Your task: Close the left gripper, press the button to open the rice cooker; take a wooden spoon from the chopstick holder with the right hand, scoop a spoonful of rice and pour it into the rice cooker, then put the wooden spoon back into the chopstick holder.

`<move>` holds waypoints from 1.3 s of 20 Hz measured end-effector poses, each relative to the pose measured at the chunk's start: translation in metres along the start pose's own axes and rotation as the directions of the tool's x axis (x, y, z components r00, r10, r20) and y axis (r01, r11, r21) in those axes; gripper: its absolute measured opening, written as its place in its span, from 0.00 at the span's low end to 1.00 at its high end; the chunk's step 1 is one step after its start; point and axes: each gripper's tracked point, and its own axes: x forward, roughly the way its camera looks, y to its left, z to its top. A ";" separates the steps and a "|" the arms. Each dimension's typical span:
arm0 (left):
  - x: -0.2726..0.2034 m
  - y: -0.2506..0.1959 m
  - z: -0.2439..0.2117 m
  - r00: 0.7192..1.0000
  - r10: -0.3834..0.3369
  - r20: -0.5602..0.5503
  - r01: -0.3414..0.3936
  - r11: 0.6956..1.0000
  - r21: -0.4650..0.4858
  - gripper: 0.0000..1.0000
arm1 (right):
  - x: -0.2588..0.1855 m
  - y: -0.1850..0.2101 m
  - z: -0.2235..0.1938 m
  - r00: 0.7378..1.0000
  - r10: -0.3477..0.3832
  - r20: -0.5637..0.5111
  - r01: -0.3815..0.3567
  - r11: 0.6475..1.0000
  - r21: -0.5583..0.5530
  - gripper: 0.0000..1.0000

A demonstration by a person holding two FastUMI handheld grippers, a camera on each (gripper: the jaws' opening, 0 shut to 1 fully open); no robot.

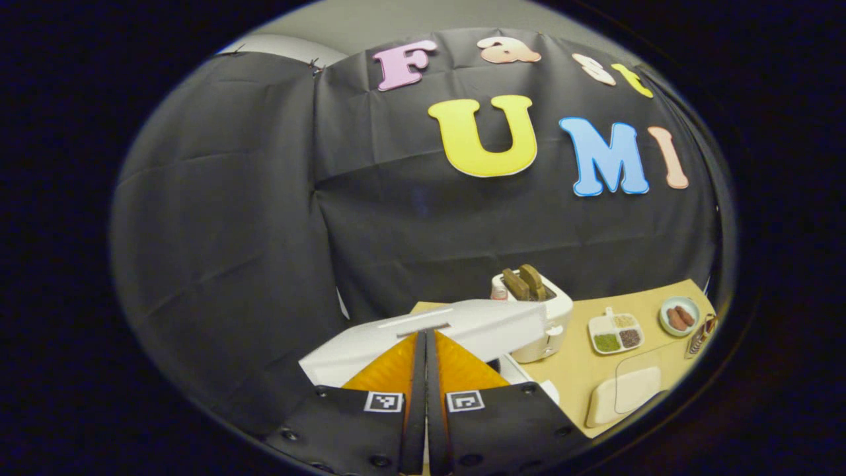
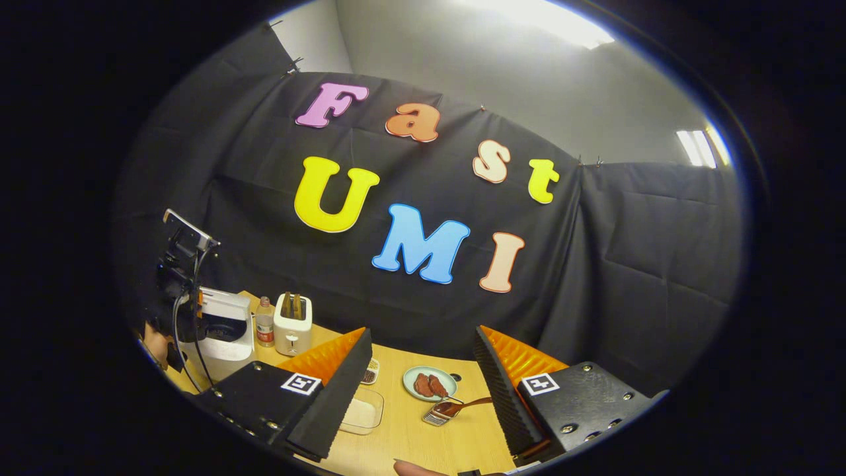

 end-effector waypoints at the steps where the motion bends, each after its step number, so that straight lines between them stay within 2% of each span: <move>1: 0.001 -0.001 -0.008 1.000 -0.006 -0.019 0.006 1.000 -0.004 0.10 | 0.000 -0.001 0.001 1.000 -0.001 0.001 0.001 1.000 0.001 0.94; 2: 0.003 -0.002 -0.019 0.999 -0.008 -0.037 0.007 1.000 -0.006 0.12 | -0.001 -0.001 0.000 1.000 -0.003 0.000 0.003 1.000 0.003 0.94; 5: 0.002 -0.004 -0.038 0.998 -0.017 -0.054 0.017 1.000 -0.010 0.11 | -0.002 -0.004 0.001 1.000 -0.010 0.002 0.010 1.000 -0.001 0.94; 8: 0.000 -0.009 -0.055 0.998 -0.022 -0.055 0.023 0.999 0.022 0.11 | -0.001 -0.003 0.000 1.000 -0.011 -0.002 0.011 1.000 0.005 0.97; 9: -0.002 -0.012 -0.061 0.997 -0.027 -0.069 0.029 0.999 0.029 0.11 | -0.001 -0.004 0.000 1.000 -0.011 -0.001 0.011 1.000 0.004 0.94; 13: -0.017 -0.011 -0.039 0.999 -0.039 -0.015 0.039 0.999 0.026 0.08 | 0.002 -0.005 -0.001 1.000 -0.008 0.003 0.008 1.000 0.014 0.94; 16: -0.031 -0.011 -0.021 0.998 -0.047 0.031 0.046 0.999 0.020 0.14 | 0.008 -0.012 -0.007 1.000 -0.008 0.003 0.008 0.999 0.039 0.94; 17: -0.037 -0.010 -0.015 0.998 -0.047 0.040 0.046 0.999 0.015 0.06 | 0.012 -0.017 -0.010 1.000 -0.011 0.003 0.011 0.999 0.043 0.94; 18: -0.045 -0.010 -0.009 0.998 -0.044 0.050 0.044 0.999 0.011 0.10 | 0.015 -0.022 -0.015 1.000 -0.013 0.002 0.013 0.999 0.051 0.94; 19: -0.052 -0.009 -0.002 0.997 -0.035 0.062 0.035 0.999 0.006 0.20 | 0.019 -0.027 -0.020 1.000 -0.014 -0.001 0.014 0.998 0.064 0.94; 21: -0.069 -0.008 0.012 0.996 -0.021 0.090 0.022 1.000 -0.003 0.17 | 0.030 -0.041 -0.035 1.000 -0.016 -0.010 0.017 0.995 0.096 0.94; 22: -0.078 -0.011 0.018 0.995 -0.016 0.101 0.017 1.000 -0.007 0.23 | 0.037 -0.051 -0.045 0.999 -0.029 -0.014 0.030 0.994 0.109 0.97; 24: -0.097 -0.015 0.030 0.993 0.000 0.121 0.001 1.000 -0.006 0.27 | 0.053 -0.065 -0.069 0.999 -0.027 -0.039 0.032 0.990 0.135 0.94; 26: -0.114 -0.023 0.045 0.990 0.017 0.143 -0.017 1.000 0.000 0.39 | 0.072 -0.082 -0.100 0.997 -0.019 -0.077 0.031 0.988 0.154 0.94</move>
